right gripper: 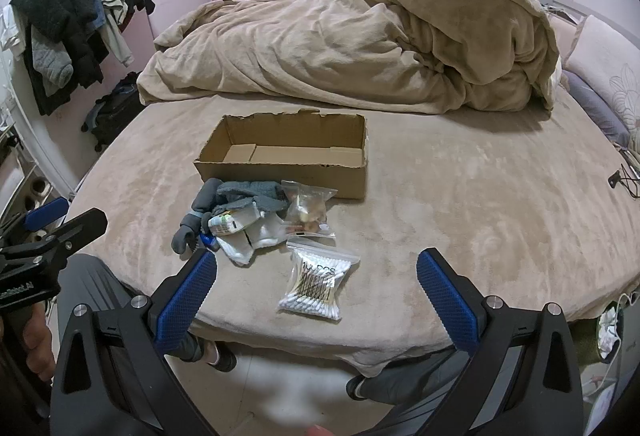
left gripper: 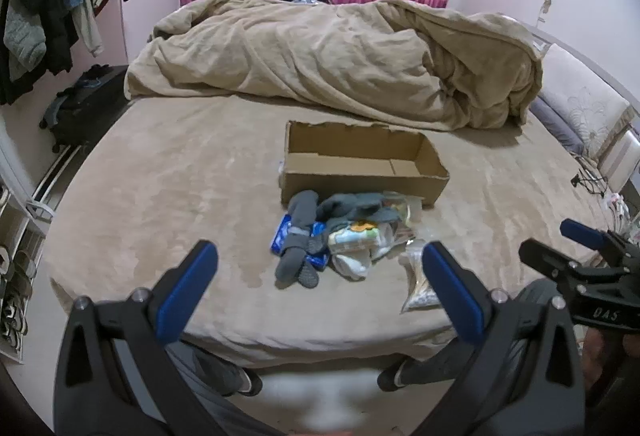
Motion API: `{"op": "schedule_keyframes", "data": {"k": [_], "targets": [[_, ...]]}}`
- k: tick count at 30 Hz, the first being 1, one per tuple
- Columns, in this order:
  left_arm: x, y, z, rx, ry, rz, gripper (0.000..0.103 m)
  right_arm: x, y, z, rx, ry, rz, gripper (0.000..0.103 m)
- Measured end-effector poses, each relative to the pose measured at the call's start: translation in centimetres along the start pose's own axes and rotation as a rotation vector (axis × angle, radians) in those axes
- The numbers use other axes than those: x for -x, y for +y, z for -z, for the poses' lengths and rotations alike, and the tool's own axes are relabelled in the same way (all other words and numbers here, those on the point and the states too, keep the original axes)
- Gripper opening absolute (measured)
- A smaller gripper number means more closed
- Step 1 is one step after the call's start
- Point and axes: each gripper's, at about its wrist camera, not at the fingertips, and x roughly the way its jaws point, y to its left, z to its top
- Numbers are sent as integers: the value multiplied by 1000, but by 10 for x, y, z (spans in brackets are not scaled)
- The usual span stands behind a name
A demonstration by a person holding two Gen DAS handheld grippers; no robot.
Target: Organize objects
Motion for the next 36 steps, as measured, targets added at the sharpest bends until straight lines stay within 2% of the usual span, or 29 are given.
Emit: {"op": "schedule_keyframes", "data": {"k": [10,17,36], "targets": [[0,-1,0,1,-2,2,103,-2,-2,3,-6,7,-1,102],[1,1,0,7,-3,32,103,-3,-2,3,-5,6,-1,102],[2,1,-1,13,-9,32,103,-4,-2,2,-5,9,-2,102]]}}
